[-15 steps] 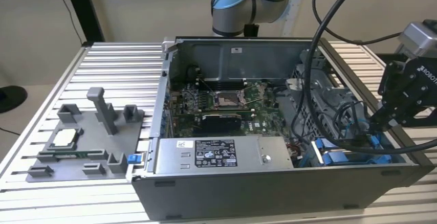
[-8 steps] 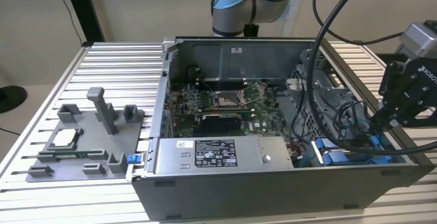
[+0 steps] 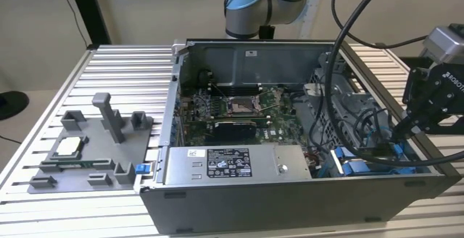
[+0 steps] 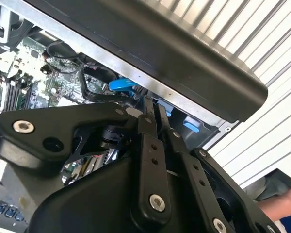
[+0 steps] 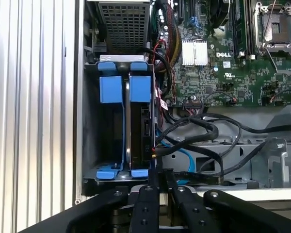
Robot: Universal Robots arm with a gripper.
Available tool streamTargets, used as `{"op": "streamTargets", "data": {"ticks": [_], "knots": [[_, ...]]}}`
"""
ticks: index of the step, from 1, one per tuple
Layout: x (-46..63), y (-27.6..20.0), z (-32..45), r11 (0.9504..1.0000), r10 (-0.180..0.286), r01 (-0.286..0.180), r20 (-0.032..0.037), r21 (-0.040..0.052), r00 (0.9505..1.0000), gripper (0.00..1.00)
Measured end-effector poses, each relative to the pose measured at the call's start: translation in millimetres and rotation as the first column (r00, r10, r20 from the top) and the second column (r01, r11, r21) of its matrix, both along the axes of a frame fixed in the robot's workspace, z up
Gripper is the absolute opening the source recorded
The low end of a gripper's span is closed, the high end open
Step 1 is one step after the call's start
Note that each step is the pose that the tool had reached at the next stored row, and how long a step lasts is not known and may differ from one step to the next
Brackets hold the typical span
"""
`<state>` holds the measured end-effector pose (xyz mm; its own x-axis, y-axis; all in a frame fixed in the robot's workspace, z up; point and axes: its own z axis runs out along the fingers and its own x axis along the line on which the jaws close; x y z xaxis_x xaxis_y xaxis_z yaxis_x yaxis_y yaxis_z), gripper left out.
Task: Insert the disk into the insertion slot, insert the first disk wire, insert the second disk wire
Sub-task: 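Insert the second disk wire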
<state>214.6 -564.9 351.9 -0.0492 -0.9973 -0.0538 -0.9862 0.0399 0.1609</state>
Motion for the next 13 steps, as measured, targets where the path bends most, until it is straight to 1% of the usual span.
{"op": "streamTargets", "data": {"ticks": [1,2,5,6,9,13], "knots": [[-0.3,-0.1,0.7,1.0,0.0,0.0,0.0001,0.0003,1.0,0.0],[-1.4,0.0,3.2,1.0,0.0,0.0,0.0,0.0006,1.0,0.0],[-8.2,0.0,13.2,1.0,0.0,0.0,0.0001,0.0004,1.0,0.0],[-11.0,0.0,15.5,1.0,0.0,0.0,0.0,0.0005,1.0,0.0],[-22.6,0.0,21.1,1.0,0.0,0.0,0.0,0.0007,1.0,0.0],[-40.9,-0.1,24.0,1.0,0.0,0.0,0.0,0.0005,1.0,0.0]]}}
